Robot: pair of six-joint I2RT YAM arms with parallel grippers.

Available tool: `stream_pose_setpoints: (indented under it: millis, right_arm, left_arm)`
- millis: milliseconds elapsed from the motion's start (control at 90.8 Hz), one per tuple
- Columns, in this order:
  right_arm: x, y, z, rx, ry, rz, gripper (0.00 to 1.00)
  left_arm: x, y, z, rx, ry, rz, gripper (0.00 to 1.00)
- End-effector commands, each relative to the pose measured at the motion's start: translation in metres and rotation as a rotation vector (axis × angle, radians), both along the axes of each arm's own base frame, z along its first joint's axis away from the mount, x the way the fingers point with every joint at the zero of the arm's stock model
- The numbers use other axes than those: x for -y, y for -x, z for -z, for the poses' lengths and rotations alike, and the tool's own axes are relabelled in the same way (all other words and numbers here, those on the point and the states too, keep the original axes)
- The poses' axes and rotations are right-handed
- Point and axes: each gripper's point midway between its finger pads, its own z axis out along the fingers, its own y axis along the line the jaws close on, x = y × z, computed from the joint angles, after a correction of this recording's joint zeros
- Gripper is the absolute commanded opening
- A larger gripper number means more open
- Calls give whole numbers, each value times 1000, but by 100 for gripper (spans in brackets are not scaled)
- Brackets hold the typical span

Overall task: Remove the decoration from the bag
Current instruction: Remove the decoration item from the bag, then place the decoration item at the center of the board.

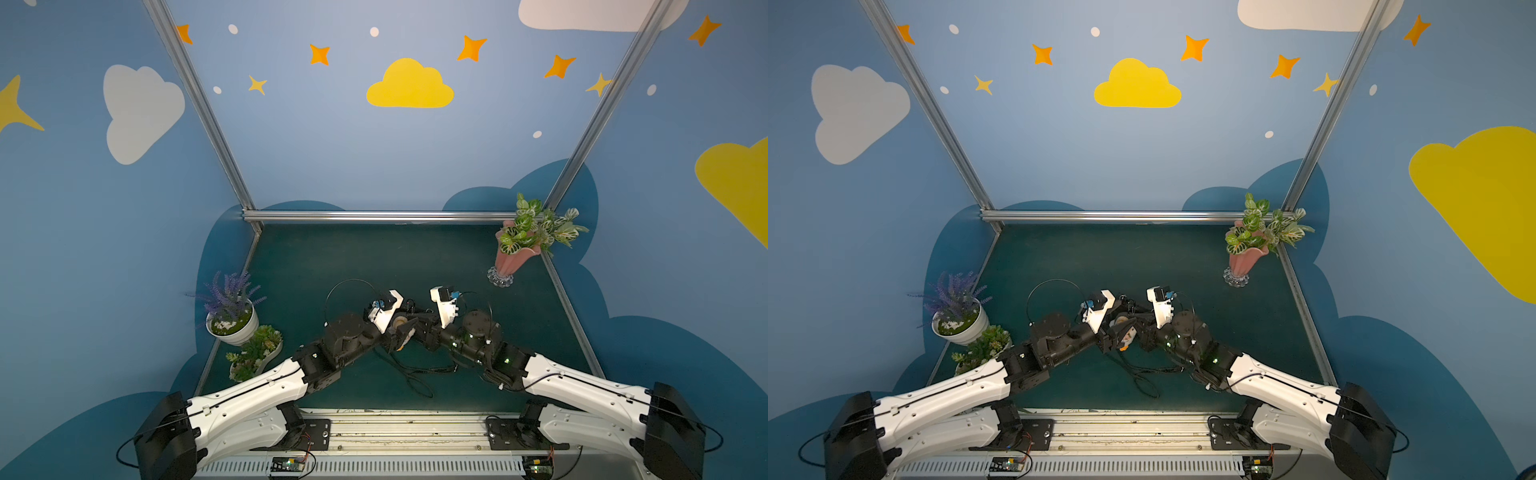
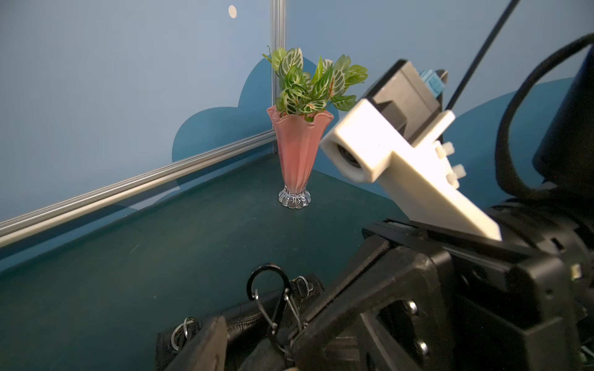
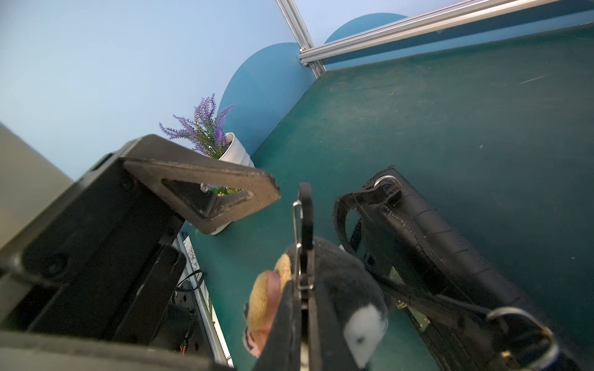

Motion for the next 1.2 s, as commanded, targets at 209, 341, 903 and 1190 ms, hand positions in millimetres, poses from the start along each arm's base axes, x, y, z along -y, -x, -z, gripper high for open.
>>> stream_pose_setpoints:
  millis: [209, 341, 903, 1190]
  right_arm:
    - [26, -1, -21, 48, -27, 76, 0]
    - [58, 0, -33, 63, 8, 164, 0]
    - [201, 12, -12, -163, 515, 490, 0]
    - [218, -18, 52, -393, 597, 554, 0]
  left_arm:
    - [-29, -2, -34, 43, 86, -79, 92]
    - [-47, -6, -29, 14, 67, -90, 94]
    - [-101, -9, 8, 9, -22, -203, 94]
    - [-120, -3, 28, 13, -49, -265, 95]
